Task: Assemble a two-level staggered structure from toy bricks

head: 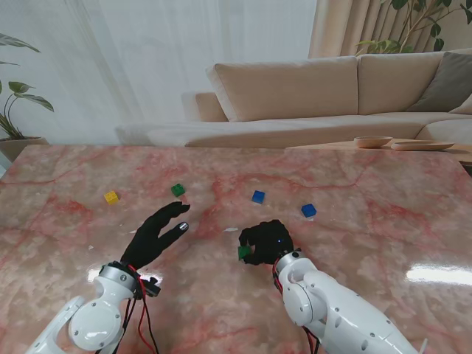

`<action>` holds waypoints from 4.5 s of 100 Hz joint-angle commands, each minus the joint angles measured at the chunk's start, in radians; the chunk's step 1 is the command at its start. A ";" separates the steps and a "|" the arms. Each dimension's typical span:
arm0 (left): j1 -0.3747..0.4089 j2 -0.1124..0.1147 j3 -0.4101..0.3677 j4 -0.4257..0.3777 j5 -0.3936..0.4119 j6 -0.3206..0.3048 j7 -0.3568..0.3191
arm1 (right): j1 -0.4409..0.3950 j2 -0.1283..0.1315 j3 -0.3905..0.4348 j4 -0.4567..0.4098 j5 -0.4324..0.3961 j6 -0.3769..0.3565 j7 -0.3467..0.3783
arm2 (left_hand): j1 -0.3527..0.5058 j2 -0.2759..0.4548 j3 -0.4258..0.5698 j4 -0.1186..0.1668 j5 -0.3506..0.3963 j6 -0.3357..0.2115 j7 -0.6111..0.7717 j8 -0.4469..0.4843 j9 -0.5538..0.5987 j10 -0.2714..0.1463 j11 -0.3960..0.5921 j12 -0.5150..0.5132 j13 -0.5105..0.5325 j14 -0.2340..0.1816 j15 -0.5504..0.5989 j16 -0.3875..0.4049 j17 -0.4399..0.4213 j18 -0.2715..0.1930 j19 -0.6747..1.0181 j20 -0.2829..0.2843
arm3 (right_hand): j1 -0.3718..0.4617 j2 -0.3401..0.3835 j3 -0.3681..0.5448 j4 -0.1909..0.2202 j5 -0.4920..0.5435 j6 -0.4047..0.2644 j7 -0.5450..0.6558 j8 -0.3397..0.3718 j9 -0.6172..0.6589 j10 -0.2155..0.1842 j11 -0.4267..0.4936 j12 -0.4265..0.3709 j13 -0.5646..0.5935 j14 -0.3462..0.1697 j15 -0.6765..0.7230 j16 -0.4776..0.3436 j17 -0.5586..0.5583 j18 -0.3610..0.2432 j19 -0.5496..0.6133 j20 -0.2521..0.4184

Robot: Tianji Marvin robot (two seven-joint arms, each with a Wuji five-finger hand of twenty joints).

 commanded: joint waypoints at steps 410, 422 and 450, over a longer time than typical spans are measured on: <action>0.111 0.138 -0.352 -0.030 0.673 0.230 -0.597 | -0.547 0.006 0.608 -0.381 0.152 -0.317 0.057 | -0.050 -0.546 0.518 -0.142 -0.260 0.074 0.322 0.334 -0.151 0.073 -0.003 0.198 -0.213 0.039 -0.050 0.115 -0.045 -0.007 -0.426 0.288 | -0.412 0.359 -0.163 0.281 -0.295 0.193 -0.564 -0.188 -0.350 0.132 -0.548 -0.666 -0.126 0.091 -0.721 -0.431 -0.047 -0.018 -0.265 -0.253; 0.104 0.136 -0.341 -0.007 0.669 0.213 -0.556 | -0.550 0.006 0.610 -0.382 0.151 -0.315 0.057 | -0.050 -0.569 0.569 -0.147 -0.265 0.048 0.364 0.361 -0.145 0.062 0.016 0.210 -0.207 0.035 -0.035 0.123 -0.045 -0.005 -0.425 0.293 | -0.412 0.359 -0.157 0.280 -0.293 0.193 -0.562 -0.188 -0.348 0.131 -0.548 -0.666 -0.124 0.090 -0.721 -0.431 -0.047 -0.018 -0.265 -0.253; 0.094 0.130 -0.322 0.029 0.659 0.176 -0.474 | -0.555 0.006 0.612 -0.384 0.152 -0.314 0.060 | -0.028 -0.621 0.693 -0.165 -0.231 -0.019 0.493 0.438 -0.111 0.041 0.072 0.212 -0.181 0.031 0.009 0.130 -0.041 -0.003 -0.384 0.309 | -0.415 0.357 -0.141 0.275 -0.291 0.193 -0.560 -0.188 -0.347 0.132 -0.547 -0.666 -0.124 0.089 -0.721 -0.431 -0.046 -0.019 -0.265 -0.254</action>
